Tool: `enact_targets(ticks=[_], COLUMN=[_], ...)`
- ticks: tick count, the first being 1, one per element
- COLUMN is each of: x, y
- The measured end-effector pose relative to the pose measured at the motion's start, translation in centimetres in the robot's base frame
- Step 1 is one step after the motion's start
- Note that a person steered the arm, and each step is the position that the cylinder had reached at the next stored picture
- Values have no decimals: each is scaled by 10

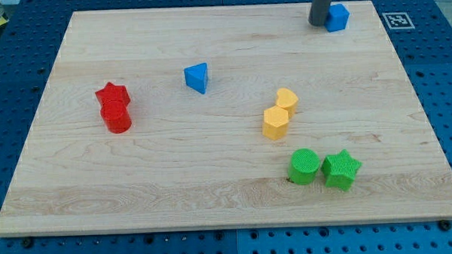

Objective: Slide blue triangle closer to blue cube

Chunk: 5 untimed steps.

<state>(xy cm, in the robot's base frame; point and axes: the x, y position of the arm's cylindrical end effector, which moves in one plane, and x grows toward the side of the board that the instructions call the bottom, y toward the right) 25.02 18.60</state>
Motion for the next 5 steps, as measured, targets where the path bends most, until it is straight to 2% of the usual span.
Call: enact_targets(ticks=[2,3,5], x=[0,24,94], y=[13,-55,-253])
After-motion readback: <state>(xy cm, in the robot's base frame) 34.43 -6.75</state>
